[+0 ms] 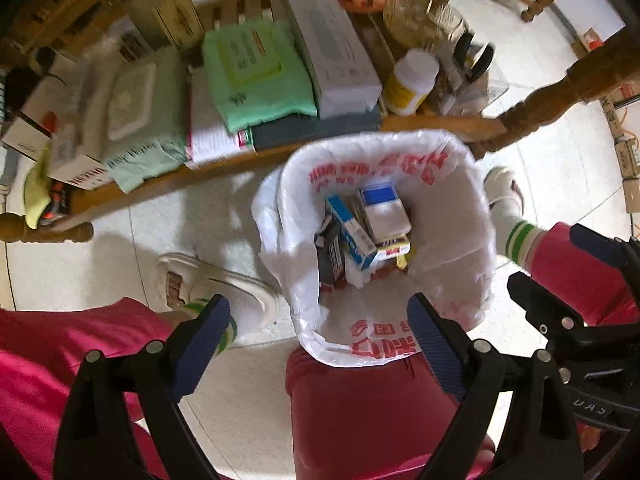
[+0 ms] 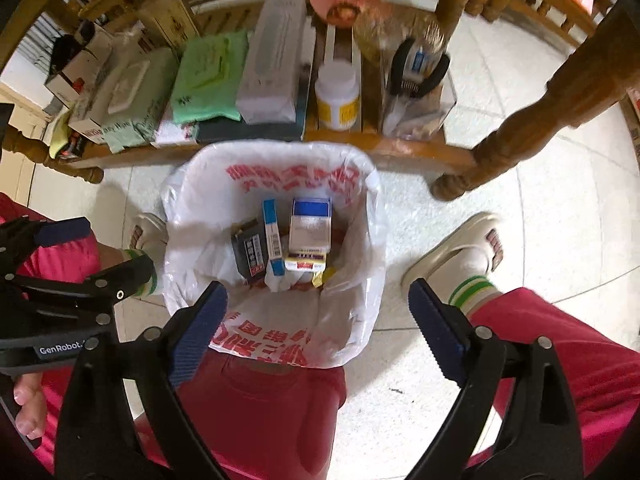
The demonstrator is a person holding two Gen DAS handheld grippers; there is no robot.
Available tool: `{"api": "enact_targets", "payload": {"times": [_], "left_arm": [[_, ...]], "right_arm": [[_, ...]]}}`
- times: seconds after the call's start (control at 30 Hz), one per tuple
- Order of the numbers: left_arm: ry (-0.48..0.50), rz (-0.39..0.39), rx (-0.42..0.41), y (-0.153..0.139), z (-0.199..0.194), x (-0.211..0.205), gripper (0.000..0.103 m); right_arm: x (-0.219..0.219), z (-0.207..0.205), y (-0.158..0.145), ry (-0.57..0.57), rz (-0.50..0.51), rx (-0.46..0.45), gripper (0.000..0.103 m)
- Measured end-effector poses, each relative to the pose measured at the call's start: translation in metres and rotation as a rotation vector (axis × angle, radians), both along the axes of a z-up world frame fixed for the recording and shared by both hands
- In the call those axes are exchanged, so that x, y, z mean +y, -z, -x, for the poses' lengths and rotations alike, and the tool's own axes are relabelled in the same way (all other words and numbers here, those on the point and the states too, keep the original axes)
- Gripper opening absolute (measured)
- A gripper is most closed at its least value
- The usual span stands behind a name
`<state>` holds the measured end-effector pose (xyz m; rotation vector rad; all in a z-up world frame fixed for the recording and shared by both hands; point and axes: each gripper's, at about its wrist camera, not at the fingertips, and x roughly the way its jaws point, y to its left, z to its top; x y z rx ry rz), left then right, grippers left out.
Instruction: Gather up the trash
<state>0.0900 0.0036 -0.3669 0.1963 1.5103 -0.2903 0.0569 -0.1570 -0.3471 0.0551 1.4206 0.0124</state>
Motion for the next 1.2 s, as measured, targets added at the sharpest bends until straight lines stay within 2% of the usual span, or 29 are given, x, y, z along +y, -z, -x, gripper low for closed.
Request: {"api": "enact_targets", "payload": {"times": [0.17,0.33,0.5,0.63,0.97,1.07,1.2], "left_arm": [[-0.017,-0.013,-0.121,-0.041,0.013,0.003,0.088],[-0.051,-0.018,-0.237,-0.08,0.026,0.006,0.088],[-0.098,0.02,-0.327,-0.121,0.033,0.01,0.088],[-0.135,0.038,-0.444,-0.171,0.038,0.012,0.088],[-0.177,0.058,-0.813,-0.309,0.066,0.012,0.093],[-0.194,0.055,-0.922,-0.343,0.079,0.013,0.094],[-0.206,0.073,-1.002,-0.375,0.093,0.014,0.095]], "right_arm": [[0.005,0.012,-0.035,0.008,0.015,-0.095,0.092],[0.018,0.026,-0.083,-0.017,0.086,-0.224,0.092],[0.021,0.036,-0.124,0.002,0.097,-0.323,0.092],[0.019,0.044,-0.17,0.025,0.062,-0.438,0.092],[0.019,0.077,-0.291,0.08,0.107,-0.808,0.096],[0.018,0.088,-0.32,0.093,0.114,-0.891,0.096],[0.014,0.103,-0.351,0.113,0.099,-0.978,0.096]]}}
